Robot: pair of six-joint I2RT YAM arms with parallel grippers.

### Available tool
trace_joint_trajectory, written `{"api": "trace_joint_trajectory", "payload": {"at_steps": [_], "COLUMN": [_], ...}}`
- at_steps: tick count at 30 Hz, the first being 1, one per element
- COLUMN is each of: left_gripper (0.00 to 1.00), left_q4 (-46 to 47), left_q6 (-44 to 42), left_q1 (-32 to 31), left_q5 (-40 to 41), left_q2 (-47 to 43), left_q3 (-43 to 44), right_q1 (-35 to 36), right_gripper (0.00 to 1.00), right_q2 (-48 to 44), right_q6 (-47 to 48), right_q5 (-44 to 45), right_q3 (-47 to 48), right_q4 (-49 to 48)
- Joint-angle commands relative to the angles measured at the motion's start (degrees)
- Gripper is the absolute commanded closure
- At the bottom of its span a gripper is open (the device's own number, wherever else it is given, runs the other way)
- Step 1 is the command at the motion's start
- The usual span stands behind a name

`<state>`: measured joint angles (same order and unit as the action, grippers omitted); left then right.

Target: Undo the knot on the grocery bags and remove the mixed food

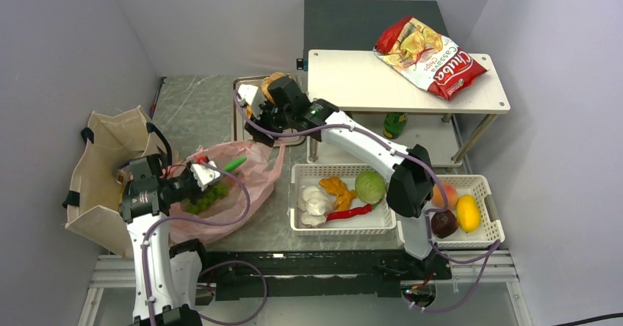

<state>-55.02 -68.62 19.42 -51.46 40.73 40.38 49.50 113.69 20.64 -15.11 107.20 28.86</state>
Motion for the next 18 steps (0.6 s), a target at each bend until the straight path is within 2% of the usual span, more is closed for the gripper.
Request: {"api": "trace_joint_trajectory", "payload": {"at_steps": [1, 3, 6, 13, 18], "left_gripper": [1.00, 1.00, 1.00, 1.00, 0.98], "left_q4": [5.68, 8.50, 15.34, 29.59, 35.98], "left_q6": [8.95, 13.64, 21.68, 39.54, 48.06], "left_q1": [-0.19, -0.23, -0.26, -1.03, -7.14], "left_q5": [-11.41, -11.72, -11.87, -12.23, -9.19], "left_q2": [1.31, 1.88, 1.09, -0.83, -1.76], "left_q3": [6.49, 7.38, 6.83, 7.30, 8.68], "right_q1": [0.22, 0.16, -0.47, -2.91, 0.15], "right_gripper": [0.26, 0.14, 0.10, 0.09, 0.10], "right_q2": [-4.36, -7.64, -12.53, -20.61, -19.29], "right_q6": [-5.01, -6.99, -10.10, -25.54, -31.80], "right_q5": [-7.56, -8.98, -9.07, -14.53, -15.92], "right_q3": [2.73, 0.49, -3.48, -11.82, -12.31], "right_q4": [-1.12, -3.80, -8.69, -21.82, -31.84]}}
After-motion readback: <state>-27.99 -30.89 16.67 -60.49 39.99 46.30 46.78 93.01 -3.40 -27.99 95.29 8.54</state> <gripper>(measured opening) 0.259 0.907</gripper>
